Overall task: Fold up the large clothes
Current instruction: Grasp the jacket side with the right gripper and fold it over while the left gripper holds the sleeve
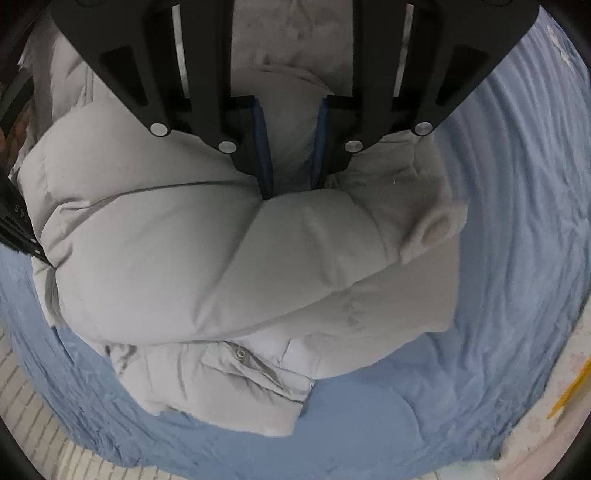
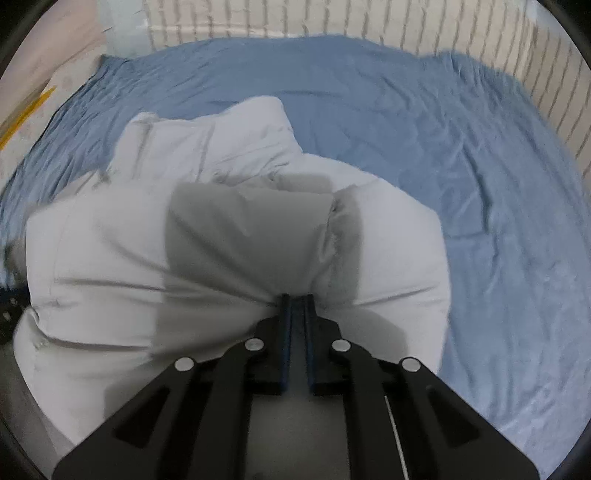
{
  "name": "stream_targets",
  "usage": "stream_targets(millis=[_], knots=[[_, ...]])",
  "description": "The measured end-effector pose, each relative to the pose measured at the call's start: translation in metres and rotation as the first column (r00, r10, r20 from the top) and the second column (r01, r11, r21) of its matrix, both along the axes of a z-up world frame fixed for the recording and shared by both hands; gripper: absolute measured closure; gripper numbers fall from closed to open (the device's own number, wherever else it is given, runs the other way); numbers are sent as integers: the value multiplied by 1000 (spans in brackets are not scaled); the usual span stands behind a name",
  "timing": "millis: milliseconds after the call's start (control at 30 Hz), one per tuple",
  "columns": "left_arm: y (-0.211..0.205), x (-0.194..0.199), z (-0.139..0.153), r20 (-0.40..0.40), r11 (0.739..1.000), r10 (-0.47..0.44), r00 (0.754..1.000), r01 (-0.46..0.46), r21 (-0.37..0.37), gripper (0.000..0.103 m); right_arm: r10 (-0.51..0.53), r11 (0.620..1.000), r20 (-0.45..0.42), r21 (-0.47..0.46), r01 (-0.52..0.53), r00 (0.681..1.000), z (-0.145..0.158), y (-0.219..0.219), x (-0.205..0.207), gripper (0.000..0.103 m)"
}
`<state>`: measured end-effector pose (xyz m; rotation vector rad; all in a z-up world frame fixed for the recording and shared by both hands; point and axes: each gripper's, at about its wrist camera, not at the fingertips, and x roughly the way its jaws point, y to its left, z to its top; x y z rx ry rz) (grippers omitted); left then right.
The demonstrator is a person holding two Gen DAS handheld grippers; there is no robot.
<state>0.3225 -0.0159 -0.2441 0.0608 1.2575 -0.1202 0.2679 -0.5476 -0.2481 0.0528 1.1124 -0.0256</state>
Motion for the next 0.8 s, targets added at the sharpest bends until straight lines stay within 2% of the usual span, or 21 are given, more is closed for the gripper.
stream_targets(millis=[167, 333, 433, 667, 800], knots=[[5, 18, -8, -53, 1000, 6, 999, -7, -24, 81, -20, 993, -105, 112, 32, 994, -11, -17, 35, 99], [15, -10, -12, -33, 999, -34, 999, 32, -35, 81, 26, 998, -55, 66, -23, 998, -15, -9, -9, 100], [12, -7, -16, -14, 998, -55, 998, 54, -32, 81, 45, 999, -12, 16, -45, 999, -16, -2, -32, 101], [-8, 19, -24, -42, 997, -50, 998, 52, 54, 81, 29, 999, -59, 15, -29, 998, -24, -3, 7, 102], [-10, 30, -27, -52, 998, -40, 998, 43, 52, 81, 23, 999, -70, 34, -21, 997, -29, -6, 14, 102]])
